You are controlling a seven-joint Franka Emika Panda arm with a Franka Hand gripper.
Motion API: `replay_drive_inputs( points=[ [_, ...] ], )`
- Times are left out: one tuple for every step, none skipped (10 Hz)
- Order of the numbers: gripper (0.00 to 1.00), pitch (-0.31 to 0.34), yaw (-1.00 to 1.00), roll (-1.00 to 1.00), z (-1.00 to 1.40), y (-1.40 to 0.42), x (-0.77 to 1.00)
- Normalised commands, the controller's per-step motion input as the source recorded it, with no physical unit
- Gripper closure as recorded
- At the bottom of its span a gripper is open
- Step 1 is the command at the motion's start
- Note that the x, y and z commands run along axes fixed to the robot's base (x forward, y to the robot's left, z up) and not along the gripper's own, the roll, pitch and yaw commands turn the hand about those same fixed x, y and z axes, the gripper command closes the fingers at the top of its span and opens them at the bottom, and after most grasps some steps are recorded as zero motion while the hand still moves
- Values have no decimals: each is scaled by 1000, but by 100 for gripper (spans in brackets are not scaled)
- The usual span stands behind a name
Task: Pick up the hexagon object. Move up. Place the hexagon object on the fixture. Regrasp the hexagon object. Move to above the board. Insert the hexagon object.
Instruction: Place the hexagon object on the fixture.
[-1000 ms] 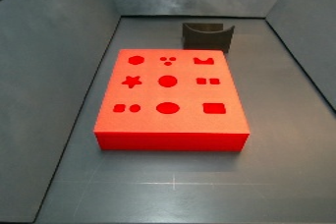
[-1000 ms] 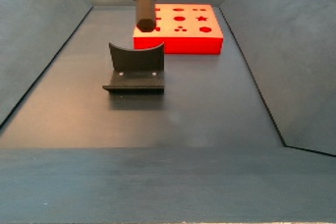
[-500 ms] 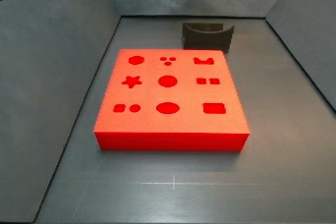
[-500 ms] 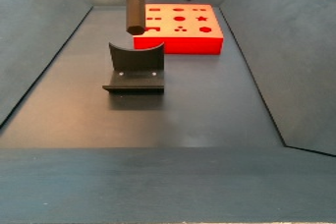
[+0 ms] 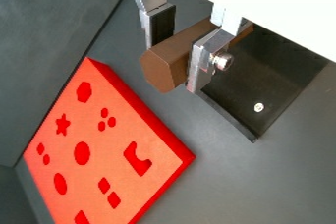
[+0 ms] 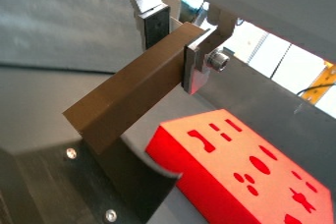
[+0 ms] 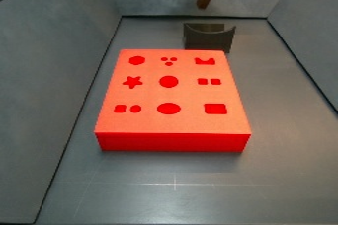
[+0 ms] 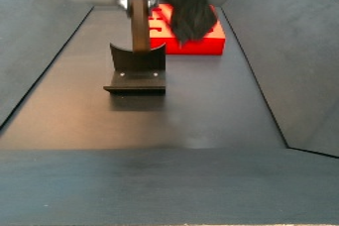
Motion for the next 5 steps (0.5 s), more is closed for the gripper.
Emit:
replay_drive_inputs(
  points=[
    [100, 171, -211, -717, -1000, 135, 184],
    [100, 144, -221, -608, -1000, 138, 188],
    [100, 93, -227, -390, -1000, 141, 197],
    [100, 59, -221, -252, -1000, 135, 204],
    [100, 23, -203, -179, -956, 123, 198]
  ],
)
